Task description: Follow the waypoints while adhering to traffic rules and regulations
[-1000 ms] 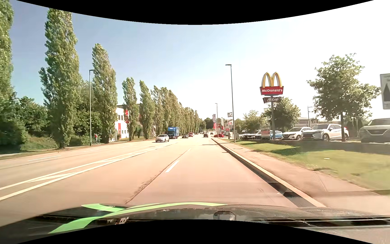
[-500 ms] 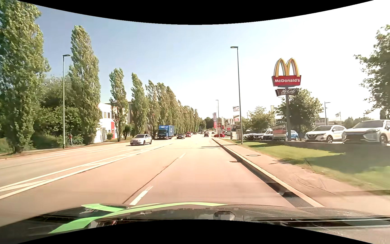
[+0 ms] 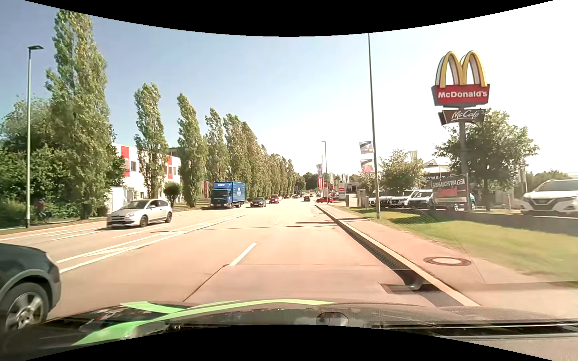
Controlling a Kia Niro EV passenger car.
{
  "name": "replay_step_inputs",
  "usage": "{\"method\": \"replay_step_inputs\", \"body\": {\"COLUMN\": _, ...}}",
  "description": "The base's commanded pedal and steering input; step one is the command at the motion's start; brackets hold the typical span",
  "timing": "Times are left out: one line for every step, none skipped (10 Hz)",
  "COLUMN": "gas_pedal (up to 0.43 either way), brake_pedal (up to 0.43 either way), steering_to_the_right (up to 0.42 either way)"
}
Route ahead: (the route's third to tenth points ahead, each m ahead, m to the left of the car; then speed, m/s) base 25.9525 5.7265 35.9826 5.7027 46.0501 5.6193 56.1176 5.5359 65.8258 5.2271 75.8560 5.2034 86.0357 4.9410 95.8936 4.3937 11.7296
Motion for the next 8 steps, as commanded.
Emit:
{"method": "replay_step_inputs", "body": {"gas_pedal": 0.157, "brake_pedal": 0.000, "steering_to_the_right": -0.006}}
{"method": "replay_step_inputs", "body": {"gas_pedal": 0.157, "brake_pedal": 0.000, "steering_to_the_right": -0.007}}
{"method": "replay_step_inputs", "body": {"gas_pedal": 0.157, "brake_pedal": 0.000, "steering_to_the_right": -0.007}}
{"method": "replay_step_inputs", "body": {"gas_pedal": 0.157, "brake_pedal": 0.000, "steering_to_the_right": -0.006}}
{"method": "replay_step_inputs", "body": {"gas_pedal": 0.157, "brake_pedal": 0.000, "steering_to_the_right": -0.006}}
{"method": "replay_step_inputs", "body": {"gas_pedal": 0.157, "brake_pedal": 0.000, "steering_to_the_right": -0.007}}
{"method": "replay_step_inputs", "body": {"gas_pedal": 0.157, "brake_pedal": 0.000, "steering_to_the_right": -0.008}}
{"method": "replay_step_inputs", "body": {"gas_pedal": 0.157, "brake_pedal": 0.000, "steering_to_the_right": -0.007}}
